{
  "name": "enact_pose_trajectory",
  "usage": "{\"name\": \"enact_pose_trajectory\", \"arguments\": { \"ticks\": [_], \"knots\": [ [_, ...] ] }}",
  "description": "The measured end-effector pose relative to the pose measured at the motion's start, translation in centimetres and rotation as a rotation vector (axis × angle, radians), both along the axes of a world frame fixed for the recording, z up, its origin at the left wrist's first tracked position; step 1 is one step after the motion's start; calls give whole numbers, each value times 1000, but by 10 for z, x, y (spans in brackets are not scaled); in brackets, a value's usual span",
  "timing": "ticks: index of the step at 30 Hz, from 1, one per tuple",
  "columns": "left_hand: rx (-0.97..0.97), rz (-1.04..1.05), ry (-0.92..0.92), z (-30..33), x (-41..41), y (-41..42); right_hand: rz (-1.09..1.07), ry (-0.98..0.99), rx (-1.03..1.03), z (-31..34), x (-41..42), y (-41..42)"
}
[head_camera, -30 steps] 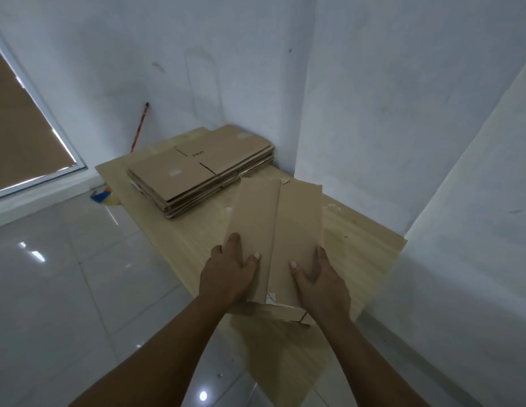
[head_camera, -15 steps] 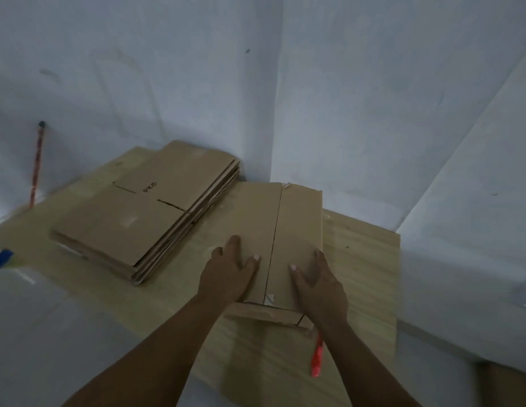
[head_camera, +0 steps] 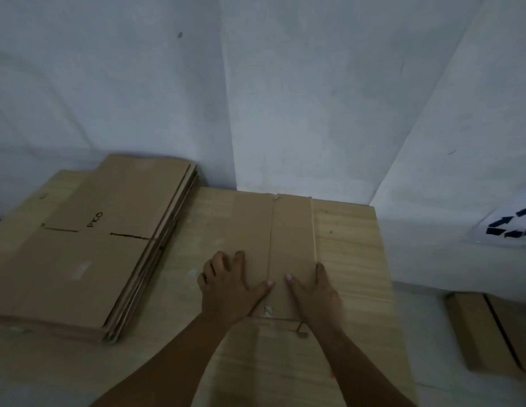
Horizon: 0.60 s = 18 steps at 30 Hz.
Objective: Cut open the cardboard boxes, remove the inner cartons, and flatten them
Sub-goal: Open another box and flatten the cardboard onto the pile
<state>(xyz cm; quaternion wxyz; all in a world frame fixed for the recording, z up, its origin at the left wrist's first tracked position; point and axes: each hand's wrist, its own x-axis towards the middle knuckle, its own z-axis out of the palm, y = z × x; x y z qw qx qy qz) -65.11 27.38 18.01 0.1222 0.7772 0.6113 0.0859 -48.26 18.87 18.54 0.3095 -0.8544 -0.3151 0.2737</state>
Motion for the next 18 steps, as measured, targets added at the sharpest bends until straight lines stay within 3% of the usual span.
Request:
{"name": "enact_pose_trajectory", "arguments": {
  "ticks": [5, 9, 15, 18],
  "knots": [
    [-55, 16, 35, -1, 6, 16, -90, 213, 100, -2, 4, 14],
    [-139, 27, -26, 0, 11, 29, -91, 239, 120, -4, 9, 20],
    [-263, 17, -230, 8, 8, 53, -164, 411, 302, 28, 12, 20],
    [-380, 28, -389, 13, 6, 63, -176, 345, 337, 49, 12, 23]
  ]
}}
